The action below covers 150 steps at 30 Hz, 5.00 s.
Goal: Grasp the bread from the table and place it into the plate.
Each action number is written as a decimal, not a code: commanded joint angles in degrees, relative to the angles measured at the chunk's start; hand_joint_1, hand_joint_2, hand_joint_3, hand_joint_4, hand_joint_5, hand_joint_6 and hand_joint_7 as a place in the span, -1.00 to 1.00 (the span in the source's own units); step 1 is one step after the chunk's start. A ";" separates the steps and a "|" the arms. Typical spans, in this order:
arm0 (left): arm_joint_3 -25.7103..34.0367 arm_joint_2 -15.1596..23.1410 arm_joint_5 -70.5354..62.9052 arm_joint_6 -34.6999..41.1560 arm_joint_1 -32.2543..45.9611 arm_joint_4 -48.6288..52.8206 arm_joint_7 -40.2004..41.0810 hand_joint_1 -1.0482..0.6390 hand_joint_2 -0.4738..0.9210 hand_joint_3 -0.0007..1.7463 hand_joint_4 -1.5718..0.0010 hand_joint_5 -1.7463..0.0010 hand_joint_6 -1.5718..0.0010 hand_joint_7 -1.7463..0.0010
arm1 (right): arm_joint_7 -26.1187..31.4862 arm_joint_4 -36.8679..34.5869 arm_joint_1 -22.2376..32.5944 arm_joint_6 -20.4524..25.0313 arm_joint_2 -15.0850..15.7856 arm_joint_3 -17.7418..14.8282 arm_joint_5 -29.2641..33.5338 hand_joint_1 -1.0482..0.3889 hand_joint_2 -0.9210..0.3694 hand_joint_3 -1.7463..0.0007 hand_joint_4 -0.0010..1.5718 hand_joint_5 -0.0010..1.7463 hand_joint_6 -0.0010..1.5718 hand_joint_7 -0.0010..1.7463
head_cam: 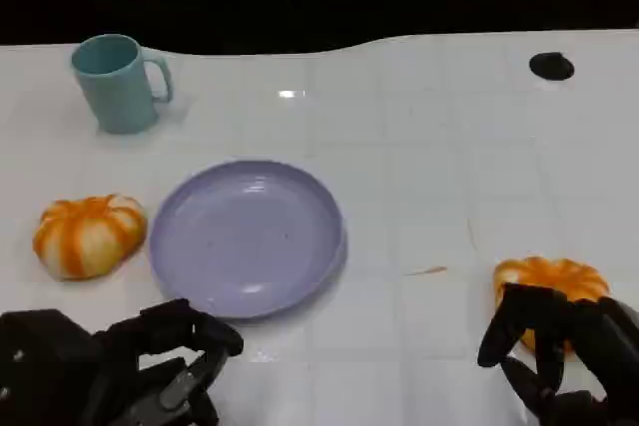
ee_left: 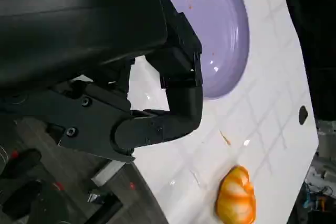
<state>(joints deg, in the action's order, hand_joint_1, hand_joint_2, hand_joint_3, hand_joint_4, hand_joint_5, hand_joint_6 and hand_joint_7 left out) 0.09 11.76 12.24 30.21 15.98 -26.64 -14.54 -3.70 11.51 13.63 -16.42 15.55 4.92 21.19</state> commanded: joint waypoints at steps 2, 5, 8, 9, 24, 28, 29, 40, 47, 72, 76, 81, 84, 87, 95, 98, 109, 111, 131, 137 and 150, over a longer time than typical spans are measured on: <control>0.37 0.72 -0.27 -1.18 -0.18 0.58 -0.28 -0.24 1.00 -0.42 0.21 -1.00 0.19 -0.50 | 0.38 -0.47 -0.34 -0.22 0.51 -0.46 0.03 0.32 -0.08 -0.46 0.22 1.00 0.10 0.55; 0.46 0.63 -0.05 -1.06 -0.13 0.45 -0.20 -0.24 1.00 -0.42 0.20 -1.00 0.19 -0.50 | 0.22 -0.47 -0.37 -0.04 0.56 -0.45 -0.04 0.33 -0.08 -0.46 0.21 1.00 0.10 0.55; 0.41 0.58 -0.10 -1.08 -0.10 0.37 -0.07 -0.23 1.00 -0.42 0.20 -1.00 0.19 -0.50 | 0.23 -0.53 -0.38 -0.02 0.54 -0.44 -0.05 0.33 -0.08 -0.45 0.20 1.00 0.10 0.54; 0.38 0.60 -0.15 -1.13 -0.11 0.40 -0.07 -0.24 1.00 -0.42 0.20 -1.00 0.19 -0.50 | 0.28 -0.60 -0.40 -0.08 0.53 -0.45 -0.04 0.33 -0.08 -0.45 0.20 1.00 0.10 0.54; 0.53 0.51 0.01 -0.90 -0.17 0.58 0.01 -0.24 1.00 -0.43 0.20 -0.98 0.18 -0.47 | 0.24 -0.61 -0.66 -0.18 0.60 -0.38 0.14 0.34 -0.08 -0.45 0.21 1.00 0.10 0.53; 0.35 0.60 -0.21 -0.84 -0.15 0.38 0.10 -0.25 1.00 -0.43 0.20 -0.98 0.18 -0.48 | 0.16 -0.64 -0.59 -0.29 0.25 -0.53 -0.85 0.36 -0.06 -0.45 0.21 1.00 0.08 0.50; 0.32 0.67 -0.25 -0.83 -0.16 0.33 0.06 -0.25 1.00 -0.43 0.20 -0.99 0.18 -0.48 | -0.07 -0.40 -0.52 0.13 0.16 -0.58 -1.23 0.37 -0.06 -0.45 0.20 1.00 0.06 0.48; 0.56 0.53 0.09 -0.74 -0.15 0.53 0.01 -0.25 1.00 -0.43 0.21 -1.00 0.18 -0.48 | 0.22 4.32 0.07 2.16 0.07 -0.89 -0.01 0.26 -0.05 -0.22 -0.09 0.59 0.01 -0.01; 0.43 0.69 0.25 -0.53 -0.52 0.77 -0.28 -0.24 1.00 -0.42 0.20 -1.00 0.18 -0.49 | -1.93 11.14 0.14 6.87 3.53 -1.07 10.12 0.08 -0.16 0.05 -0.35 0.25 -0.19 -0.35; 0.18 -0.21 0.92 -0.21 -0.79 0.98 -0.06 -0.24 1.00 -0.42 0.23 -1.00 0.23 -0.50 | -18.56 23.63 -2.45 19.14 11.25 -0.44 31.91 -0.05 -0.66 0.99 -0.99 -0.37 -0.52 -0.99; 0.49 -0.69 1.66 0.26 -0.83 1.03 -0.04 -0.24 1.00 -0.43 0.19 -1.00 0.23 -0.51 | -18.87 21.87 -3.60 19.50 10.85 0.38 33.80 -0.05 -0.67 0.99 -1.00 -0.38 -0.54 -1.00; 0.60 -0.90 2.06 0.30 -0.82 1.05 0.08 -0.23 1.00 -0.44 0.19 -1.00 0.24 -0.51 | -17.11 16.22 -5.60 18.67 11.23 1.29 33.81 -0.05 -0.70 0.99 -0.98 -0.39 -0.57 -1.00; 0.19 -0.55 1.27 -0.22 -0.78 0.92 0.38 -0.24 1.00 -0.44 0.19 -1.00 0.24 -0.51 | -15.86 12.13 -7.36 18.13 11.36 2.19 33.78 -0.06 -0.70 0.99 -0.97 -0.40 -0.56 -0.99; 0.05 -0.47 0.83 -0.52 -0.69 0.83 0.41 -0.24 1.00 -0.44 0.20 -1.00 0.24 -0.50 | -15.10 8.74 -8.88 17.73 11.42 3.21 33.83 -0.06 -0.71 0.99 -0.97 -0.43 -0.56 -0.99; 0.04 -0.54 0.41 -1.06 -0.08 0.58 -0.04 -0.25 1.00 -0.42 0.22 -1.00 0.23 -0.51 | -12.90 -1.08 -13.18 17.64 11.53 6.68 34.21 -0.09 -0.79 0.99 -0.90 -0.58 -0.55 -1.00; 0.14 -0.71 0.72 -0.27 -0.05 0.24 0.19 -0.25 1.00 -0.43 0.20 -1.00 0.23 -0.50 | -11.95 -4.38 -14.81 17.66 11.42 7.82 34.17 -0.09 -0.81 0.99 -0.88 -0.61 -0.55 -1.00; -0.05 -0.44 0.29 -0.60 0.02 0.23 0.10 -0.26 1.00 -0.45 0.21 -1.00 0.21 -0.48 | -7.71 -13.79 -20.05 17.84 10.97 12.00 34.14 -0.14 -0.87 0.98 -0.82 -0.67 -0.54 -0.99; -0.04 -0.43 0.30 -0.42 0.05 0.09 0.13 -0.27 1.00 -0.45 0.21 -1.00 0.21 -0.48 | -6.99 -15.08 -20.69 17.87 10.67 12.17 33.39 -0.14 -0.88 0.99 -0.79 -0.68 -0.54 -0.99; -0.20 -0.41 -0.14 -1.35 0.39 -0.21 0.14 -0.31 1.00 -0.46 0.18 -0.95 0.18 -0.45 | 27.25 -36.07 -26.54 1.67 9.45 12.42 26.85 0.34 -0.29 0.11 0.18 1.00 0.14 0.63; -0.25 -0.57 -0.25 -1.61 0.41 -0.17 0.11 -0.29 1.00 -0.44 0.19 -0.93 0.18 -0.44 | 29.90 -36.67 -26.80 -0.42 9.84 12.44 26.26 0.39 -0.08 -0.18 0.19 1.00 0.12 0.63; -0.27 -0.85 -0.35 -0.84 0.02 -0.11 0.61 -0.27 1.00 -0.45 0.17 -0.92 0.16 -0.43 | 32.24 -34.75 -28.67 -2.45 8.63 12.30 25.40 0.44 0.10 -0.46 0.24 1.00 0.23 0.40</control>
<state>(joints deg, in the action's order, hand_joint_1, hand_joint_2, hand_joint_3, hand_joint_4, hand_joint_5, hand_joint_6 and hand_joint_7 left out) -0.50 10.55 12.08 29.32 16.06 -26.33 -14.48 28.16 -24.53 -13.97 -19.27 24.32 17.73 47.26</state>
